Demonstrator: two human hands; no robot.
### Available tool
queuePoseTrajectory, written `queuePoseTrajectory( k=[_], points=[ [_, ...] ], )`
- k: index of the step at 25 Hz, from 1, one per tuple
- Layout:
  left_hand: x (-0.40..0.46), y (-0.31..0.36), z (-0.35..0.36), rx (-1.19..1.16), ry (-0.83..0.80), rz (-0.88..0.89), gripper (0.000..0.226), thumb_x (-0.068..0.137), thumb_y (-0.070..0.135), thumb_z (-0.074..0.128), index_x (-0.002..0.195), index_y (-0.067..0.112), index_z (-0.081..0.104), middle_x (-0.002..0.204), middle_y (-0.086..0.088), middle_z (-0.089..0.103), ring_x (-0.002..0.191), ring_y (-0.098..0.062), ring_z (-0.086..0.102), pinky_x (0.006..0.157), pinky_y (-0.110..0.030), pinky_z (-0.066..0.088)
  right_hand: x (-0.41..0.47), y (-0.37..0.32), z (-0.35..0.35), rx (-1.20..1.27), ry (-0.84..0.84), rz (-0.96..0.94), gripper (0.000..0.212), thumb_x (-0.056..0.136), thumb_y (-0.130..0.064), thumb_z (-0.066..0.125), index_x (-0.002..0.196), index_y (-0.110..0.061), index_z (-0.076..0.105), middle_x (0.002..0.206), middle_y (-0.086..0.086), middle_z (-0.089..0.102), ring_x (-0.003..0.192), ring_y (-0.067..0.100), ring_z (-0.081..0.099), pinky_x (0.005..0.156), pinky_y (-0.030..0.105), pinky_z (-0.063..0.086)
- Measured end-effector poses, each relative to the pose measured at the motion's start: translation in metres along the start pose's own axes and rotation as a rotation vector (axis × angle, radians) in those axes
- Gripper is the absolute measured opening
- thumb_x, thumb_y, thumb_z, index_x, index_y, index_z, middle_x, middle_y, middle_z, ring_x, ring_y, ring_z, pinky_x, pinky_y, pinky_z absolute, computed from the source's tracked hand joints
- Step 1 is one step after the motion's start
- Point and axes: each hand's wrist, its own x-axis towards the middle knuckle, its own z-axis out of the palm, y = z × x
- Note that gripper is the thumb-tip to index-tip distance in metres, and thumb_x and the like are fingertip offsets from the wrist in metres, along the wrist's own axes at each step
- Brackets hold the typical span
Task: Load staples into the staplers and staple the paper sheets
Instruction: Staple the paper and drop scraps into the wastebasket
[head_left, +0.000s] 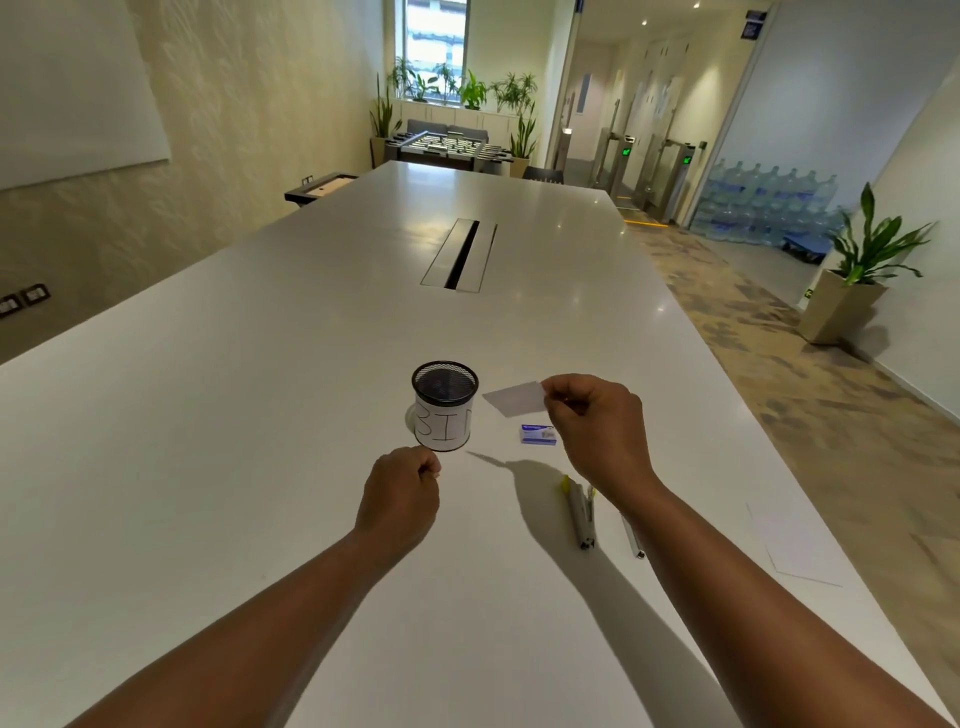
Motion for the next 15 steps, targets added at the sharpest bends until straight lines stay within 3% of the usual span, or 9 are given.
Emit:
queuePoseTrajectory(
  k=[2,6,11,15],
  points=[
    [0.012,-0.012,-0.005,0.073,0.049,0.021,0.024,0.082,-0.006,0.052,0.079,0.009,0.07,0.083,-0.006,0.07,0.081,-0.027,0.063,0.072,-0.042,0.055,0.012,-0.004,0.012,0.011,0.008,-0.068,0.042,0.089,-0.003,0.065,0.08,-0.043,0.074,0.067,-0.015,0.072,0.064,-0.002,0.067,0.059,0.006,0.047],
    [0.034,-0.027,-0.01,0.104,0.106,0.007,0.023,0.083,-0.004,0.055,0.085,0.008,0.074,0.093,-0.008,0.069,0.088,-0.028,0.061,0.077,-0.039,0.053,0.034,-0.006,0.043,-0.066,0.006,-0.163,0.021,0.089,-0.007,0.068,0.092,-0.024,0.079,0.077,-0.01,0.074,0.072,0.013,0.069,0.069,0.032,0.057],
    [0.045,-0.039,-0.007,0.088,0.119,0.028,0.021,0.082,-0.003,0.056,0.085,0.01,0.072,0.093,-0.006,0.068,0.087,-0.027,0.057,0.076,-0.036,0.049,0.054,-0.001,0.076,-0.256,-0.095,-0.328,0.022,0.089,-0.004,0.063,0.096,-0.019,0.077,0.084,-0.002,0.074,0.072,0.015,0.06,0.066,0.031,0.049],
    [0.047,-0.043,-0.005,0.083,0.124,0.03,0.021,0.082,-0.003,0.056,0.085,0.01,0.072,0.093,-0.005,0.068,0.086,-0.026,0.057,0.075,-0.036,0.049,0.058,0.004,0.095,-0.334,-0.201,-0.362,0.023,0.089,-0.004,0.06,0.097,-0.017,0.077,0.084,0.003,0.074,0.076,0.024,0.064,0.067,0.037,0.052]
  ],
)
